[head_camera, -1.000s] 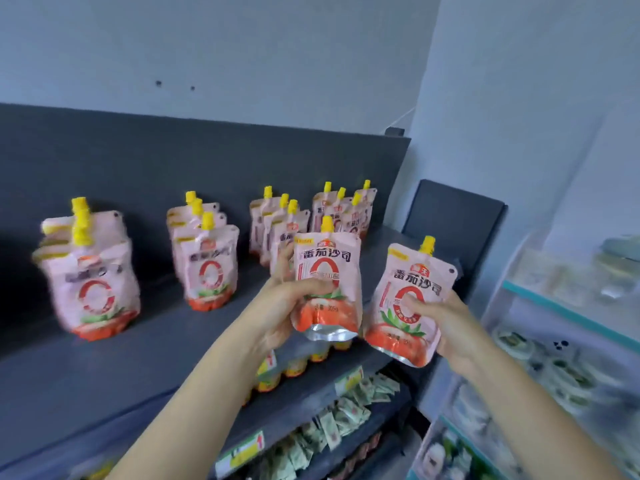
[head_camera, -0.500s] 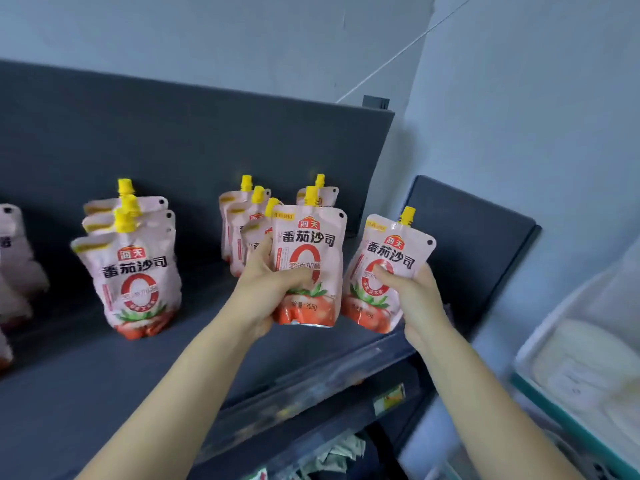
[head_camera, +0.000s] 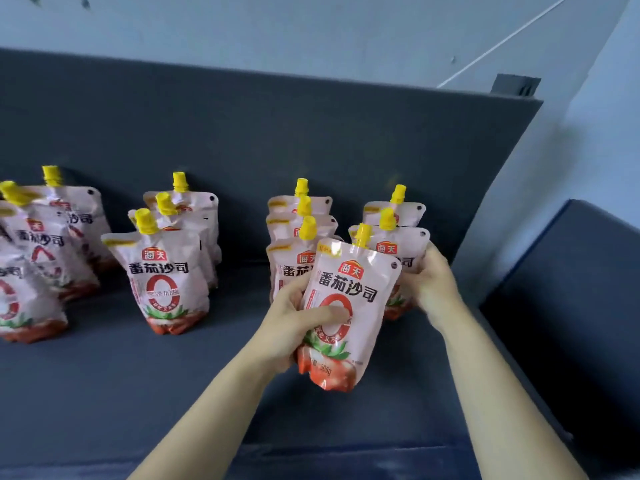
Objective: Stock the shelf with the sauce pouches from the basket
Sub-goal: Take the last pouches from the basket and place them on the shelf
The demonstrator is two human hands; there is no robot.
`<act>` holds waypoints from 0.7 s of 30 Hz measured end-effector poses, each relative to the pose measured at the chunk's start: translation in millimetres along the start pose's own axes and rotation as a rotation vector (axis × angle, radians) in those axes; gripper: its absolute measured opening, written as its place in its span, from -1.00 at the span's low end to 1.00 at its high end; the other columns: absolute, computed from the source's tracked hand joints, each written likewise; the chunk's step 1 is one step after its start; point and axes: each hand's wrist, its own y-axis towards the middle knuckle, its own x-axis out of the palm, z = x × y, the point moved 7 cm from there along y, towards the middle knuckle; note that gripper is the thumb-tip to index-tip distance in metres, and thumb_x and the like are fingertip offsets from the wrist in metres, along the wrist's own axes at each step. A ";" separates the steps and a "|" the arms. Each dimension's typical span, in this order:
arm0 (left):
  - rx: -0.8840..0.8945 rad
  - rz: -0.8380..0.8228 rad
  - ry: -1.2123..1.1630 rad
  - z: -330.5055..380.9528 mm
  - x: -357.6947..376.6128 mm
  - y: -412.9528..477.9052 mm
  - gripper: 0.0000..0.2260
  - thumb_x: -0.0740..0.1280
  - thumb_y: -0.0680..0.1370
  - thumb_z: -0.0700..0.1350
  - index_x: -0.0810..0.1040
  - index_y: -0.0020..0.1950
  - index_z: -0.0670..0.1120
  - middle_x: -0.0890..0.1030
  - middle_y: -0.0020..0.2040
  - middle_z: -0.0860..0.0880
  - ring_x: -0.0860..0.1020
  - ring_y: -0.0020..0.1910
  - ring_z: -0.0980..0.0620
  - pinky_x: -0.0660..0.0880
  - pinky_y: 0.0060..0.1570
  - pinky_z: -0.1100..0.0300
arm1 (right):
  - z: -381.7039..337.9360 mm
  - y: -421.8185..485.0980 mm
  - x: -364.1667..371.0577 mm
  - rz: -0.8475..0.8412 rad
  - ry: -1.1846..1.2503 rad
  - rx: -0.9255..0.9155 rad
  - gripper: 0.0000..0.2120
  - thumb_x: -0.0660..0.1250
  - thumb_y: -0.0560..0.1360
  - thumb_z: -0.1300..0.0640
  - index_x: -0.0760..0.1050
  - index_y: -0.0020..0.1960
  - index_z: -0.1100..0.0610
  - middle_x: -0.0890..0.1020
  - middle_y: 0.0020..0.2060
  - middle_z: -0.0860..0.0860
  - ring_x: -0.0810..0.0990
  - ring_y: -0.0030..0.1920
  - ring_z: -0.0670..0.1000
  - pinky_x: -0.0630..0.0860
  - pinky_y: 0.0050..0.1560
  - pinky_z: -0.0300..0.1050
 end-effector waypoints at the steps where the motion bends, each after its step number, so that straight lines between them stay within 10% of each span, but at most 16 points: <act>1: 0.002 -0.006 0.019 -1.6 -0.4 0.7 -0.67 0.46 0.32 -0.34 0.60 0.06 -0.17 0.68 0.02 -0.24 0.68 -0.07 -0.18 0.60 -0.16 0.02 | 2.6 7.2 0.7 -0.010 -0.001 0.015 -0.62 0.44 0.39 0.40 0.52 0.13 0.10 0.71 -0.16 -0.11 0.67 -0.21 -0.22 0.54 -0.30 -0.33; 5: 0.012 -0.049 0.103 -4.5 2.2 0.1 -0.63 0.49 0.32 -0.32 0.58 0.10 -0.15 0.68 0.05 -0.21 0.67 -0.02 -0.20 0.60 -0.08 -0.03 | 13.0 31.5 -0.2 -0.073 0.122 0.020 -0.55 0.36 0.37 0.50 0.49 0.22 0.23 0.70 0.00 0.16 0.69 0.00 0.11 0.63 -0.07 0.01; 10: 0.005 -0.070 0.147 -8.2 5.8 1.0 -0.56 0.53 0.29 -0.24 0.56 0.14 -0.14 0.67 0.10 -0.21 0.65 0.04 -0.24 0.58 0.01 -0.11 | 21.3 53.1 -7.0 0.019 0.134 0.031 -0.64 0.17 0.38 0.54 0.50 0.11 0.30 0.63 -0.27 0.06 0.61 -0.32 -0.05 0.48 -0.36 -0.17; 16: 0.050 -0.077 0.180 -7.2 9.5 1.1 -0.60 0.53 0.29 -0.27 0.59 0.10 -0.12 0.68 0.07 -0.20 0.66 0.01 -0.22 0.61 -0.09 -0.01 | 16.0 51.9 -11.6 0.058 0.097 -0.092 -0.57 0.26 0.36 0.51 0.53 0.07 0.08 0.65 -0.05 0.15 0.63 -0.07 0.09 0.59 -0.16 -0.03; 21: 0.150 -0.027 0.112 9.8 18.5 -7.0 -0.67 0.52 0.25 -0.33 0.66 -0.05 -0.07 0.71 -0.04 -0.19 0.70 -0.14 -0.13 0.60 -0.25 0.12 | -21.5 3.1 -64.6 0.553 0.323 -0.224 -0.63 0.39 0.39 0.37 0.47 0.04 -0.01 0.59 -0.02 -0.06 0.57 -0.19 -0.10 0.50 -0.10 -0.18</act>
